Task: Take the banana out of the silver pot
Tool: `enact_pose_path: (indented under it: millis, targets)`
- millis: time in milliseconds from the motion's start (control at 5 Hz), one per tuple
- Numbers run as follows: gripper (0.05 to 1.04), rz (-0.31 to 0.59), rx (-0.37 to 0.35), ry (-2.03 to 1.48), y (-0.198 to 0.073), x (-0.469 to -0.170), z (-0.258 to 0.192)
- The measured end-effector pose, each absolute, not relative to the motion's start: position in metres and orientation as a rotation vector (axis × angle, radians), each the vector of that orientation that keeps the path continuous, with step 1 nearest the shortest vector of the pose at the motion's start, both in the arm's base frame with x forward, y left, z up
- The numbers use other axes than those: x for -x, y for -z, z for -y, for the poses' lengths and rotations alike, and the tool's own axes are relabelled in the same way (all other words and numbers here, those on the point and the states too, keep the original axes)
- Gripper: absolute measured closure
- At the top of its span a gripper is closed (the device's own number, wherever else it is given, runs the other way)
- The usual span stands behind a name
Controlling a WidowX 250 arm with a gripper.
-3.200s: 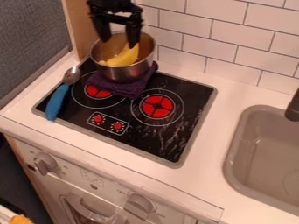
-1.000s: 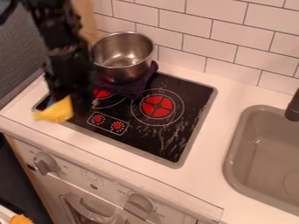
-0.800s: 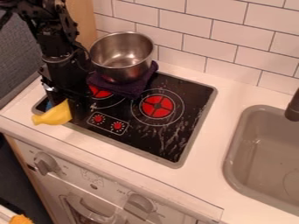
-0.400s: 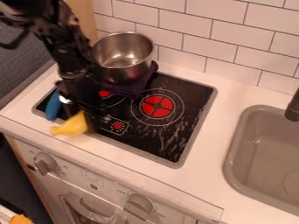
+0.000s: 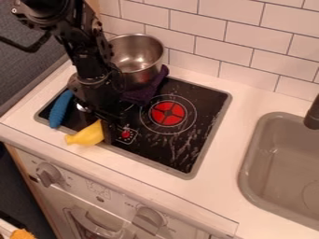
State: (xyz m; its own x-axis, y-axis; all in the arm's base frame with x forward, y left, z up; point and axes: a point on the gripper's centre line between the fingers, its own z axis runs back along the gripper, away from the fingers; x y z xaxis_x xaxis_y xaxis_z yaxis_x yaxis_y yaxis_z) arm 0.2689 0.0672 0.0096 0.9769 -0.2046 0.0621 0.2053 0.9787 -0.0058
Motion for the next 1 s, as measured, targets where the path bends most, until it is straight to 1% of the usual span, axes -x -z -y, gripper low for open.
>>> enact_pose_path:
  millis: [200, 400, 600, 800, 1000]
  targets:
    - [0.125, 0.047, 0.003, 0.173, -0.012, -0.270, -0.066]
    - [0.075, 0.073, -0.045, 0.133, -0.036, -0.268, -0.071]
    - [0.079, 0.121, -0.105, 0.095, -0.072, -0.265, -0.067]
    - [0.083, 0.125, -0.106, 0.078, -0.083, -0.260, -0.066]
    - [0.083, 0.116, -0.096, 0.082, -0.083, -0.258, -0.070]
